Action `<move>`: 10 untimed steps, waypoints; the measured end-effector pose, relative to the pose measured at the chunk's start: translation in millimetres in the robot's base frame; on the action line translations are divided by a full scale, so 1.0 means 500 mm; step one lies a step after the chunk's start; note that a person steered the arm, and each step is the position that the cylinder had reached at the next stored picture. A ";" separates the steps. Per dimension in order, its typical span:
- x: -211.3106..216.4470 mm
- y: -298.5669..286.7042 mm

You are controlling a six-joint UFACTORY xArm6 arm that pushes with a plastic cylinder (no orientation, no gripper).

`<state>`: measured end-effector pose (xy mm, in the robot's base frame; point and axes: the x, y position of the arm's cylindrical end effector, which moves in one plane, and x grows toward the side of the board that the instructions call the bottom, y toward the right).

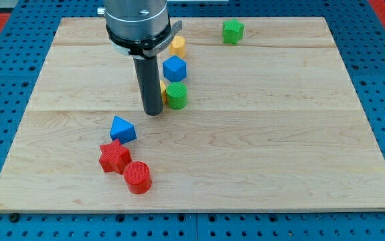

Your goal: Move the yellow hexagon left to the yellow heart

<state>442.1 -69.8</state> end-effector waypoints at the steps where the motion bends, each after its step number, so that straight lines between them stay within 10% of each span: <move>1: -0.029 0.016; 10: -0.285 0.023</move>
<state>299.8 -58.1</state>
